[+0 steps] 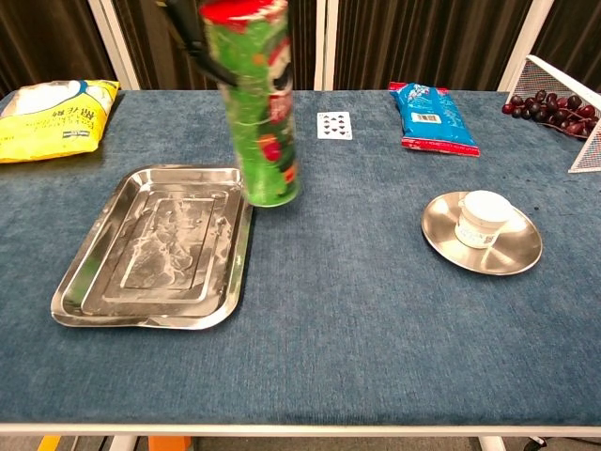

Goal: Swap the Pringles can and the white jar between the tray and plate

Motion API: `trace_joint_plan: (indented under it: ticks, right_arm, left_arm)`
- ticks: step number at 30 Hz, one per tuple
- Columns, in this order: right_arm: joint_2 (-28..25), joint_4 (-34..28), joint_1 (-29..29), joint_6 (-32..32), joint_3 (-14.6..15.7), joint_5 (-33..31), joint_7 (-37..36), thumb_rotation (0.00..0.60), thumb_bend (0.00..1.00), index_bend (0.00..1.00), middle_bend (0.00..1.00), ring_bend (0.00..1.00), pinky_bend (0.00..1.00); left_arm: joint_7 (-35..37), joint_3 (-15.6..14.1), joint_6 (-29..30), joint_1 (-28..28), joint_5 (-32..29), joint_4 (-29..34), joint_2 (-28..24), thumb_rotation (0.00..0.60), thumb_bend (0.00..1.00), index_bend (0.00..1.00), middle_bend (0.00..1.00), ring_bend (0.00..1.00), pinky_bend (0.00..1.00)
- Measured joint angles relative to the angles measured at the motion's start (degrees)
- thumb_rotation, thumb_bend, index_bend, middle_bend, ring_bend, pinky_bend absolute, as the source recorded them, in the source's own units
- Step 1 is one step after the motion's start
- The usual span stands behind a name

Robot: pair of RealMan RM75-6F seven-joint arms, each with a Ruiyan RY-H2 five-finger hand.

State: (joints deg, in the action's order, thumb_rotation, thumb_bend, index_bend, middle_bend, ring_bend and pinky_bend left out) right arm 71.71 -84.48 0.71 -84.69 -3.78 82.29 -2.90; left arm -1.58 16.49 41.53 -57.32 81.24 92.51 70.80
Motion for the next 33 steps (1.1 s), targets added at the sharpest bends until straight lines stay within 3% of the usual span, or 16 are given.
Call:
trace_joint_plan:
  ticks: [9, 18, 26, 29, 33]
  right_arm:
    - [0.1, 1.1, -0.3, -0.1, -0.3, -0.4, -1.7, 0.6, 0.14, 0.0, 0.0, 0.0, 0.0]
    - [0.1, 1.6, -0.5, 0.1, -0.3, -0.8, -2.4, 0.6, 0.14, 0.0, 0.0, 0.0, 0.0]
    - [0.2, 2.3, -0.8, -0.1, -0.5, -1.0, -3.0, 0.6, 0.14, 0.0, 0.0, 0.0, 0.0]
    - [0.3, 2.4, -0.8, -0.1, -0.5, -1.2, -3.1, 0.6, 0.14, 0.0, 0.0, 0.0, 0.0]
    - [0.4, 2.6, -0.8, 0.0, -0.7, -1.2, -3.3, 0.6, 0.14, 0.0, 0.0, 0.0, 0.0]
  left_arm:
    - [1.8, 0.4, -3.3, -5.1, -3.4, -10.7, 7.6, 0.6, 0.19, 0.44, 0.41, 0.28, 0.52]
    - [4.6, -0.3, -2.9, -7.5, -4.1, -17.4, 12.7, 0.6, 0.19, 0.43, 0.4, 0.27, 0.51]
    - [3.8, -1.6, -1.8, -7.9, -3.2, -17.2, 12.8, 0.6, 0.1, 0.26, 0.23, 0.18, 0.47]
    - [3.1, -1.7, -1.9, -8.1, -3.7, -16.7, 12.5, 0.6, 0.08, 0.17, 0.16, 0.11, 0.4]
    - [2.5, -1.7, -0.9, -7.9, -4.1, -15.4, 11.6, 0.6, 0.07, 0.15, 0.14, 0.1, 0.39]
